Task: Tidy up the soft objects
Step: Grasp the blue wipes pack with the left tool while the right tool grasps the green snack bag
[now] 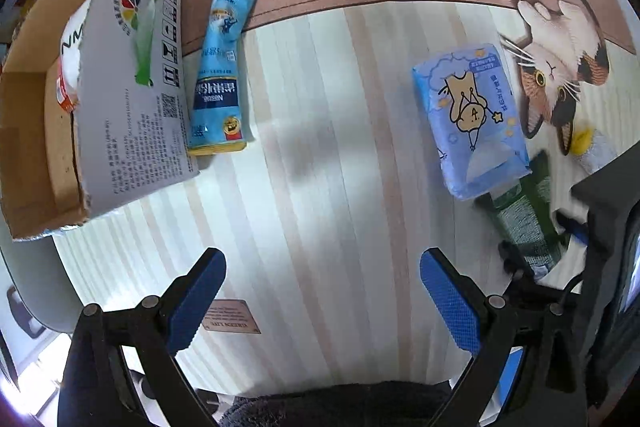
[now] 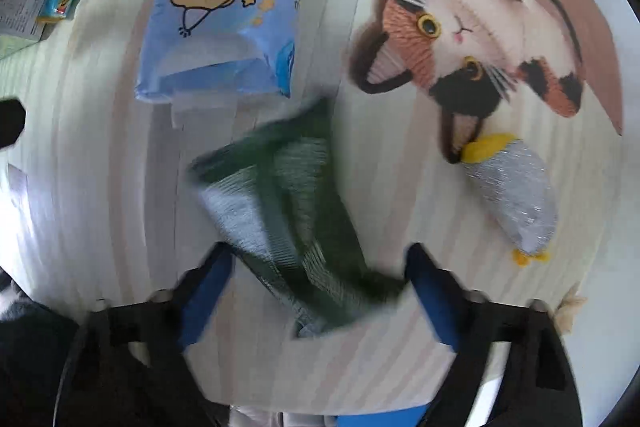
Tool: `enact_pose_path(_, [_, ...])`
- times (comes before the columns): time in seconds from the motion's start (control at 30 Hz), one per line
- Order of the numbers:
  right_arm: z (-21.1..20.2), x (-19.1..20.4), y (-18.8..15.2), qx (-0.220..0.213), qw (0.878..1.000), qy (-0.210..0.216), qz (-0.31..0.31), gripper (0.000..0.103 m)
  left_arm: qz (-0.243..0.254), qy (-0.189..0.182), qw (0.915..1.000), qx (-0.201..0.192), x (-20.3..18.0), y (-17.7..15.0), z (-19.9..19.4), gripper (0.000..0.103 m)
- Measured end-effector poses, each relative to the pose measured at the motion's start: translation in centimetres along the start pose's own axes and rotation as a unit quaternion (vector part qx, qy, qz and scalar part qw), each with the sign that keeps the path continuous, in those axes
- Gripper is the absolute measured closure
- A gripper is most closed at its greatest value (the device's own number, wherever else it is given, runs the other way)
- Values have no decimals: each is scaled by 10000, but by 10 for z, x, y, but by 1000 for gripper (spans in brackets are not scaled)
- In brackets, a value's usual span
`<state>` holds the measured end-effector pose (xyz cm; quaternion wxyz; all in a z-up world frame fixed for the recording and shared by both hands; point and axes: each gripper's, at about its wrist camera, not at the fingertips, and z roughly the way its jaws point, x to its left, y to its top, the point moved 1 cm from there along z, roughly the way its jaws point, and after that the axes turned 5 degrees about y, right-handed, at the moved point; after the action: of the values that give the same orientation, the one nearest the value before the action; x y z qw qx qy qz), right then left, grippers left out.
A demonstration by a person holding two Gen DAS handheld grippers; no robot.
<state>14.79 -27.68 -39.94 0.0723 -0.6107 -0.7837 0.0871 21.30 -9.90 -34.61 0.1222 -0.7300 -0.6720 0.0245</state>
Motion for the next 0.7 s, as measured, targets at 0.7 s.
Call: enact_pose_path(0.7, [-6, -132, -24, -138, 9245, 2235, 3085, 31, 39, -571, 9929, 1043, -112, 102, 47, 4])
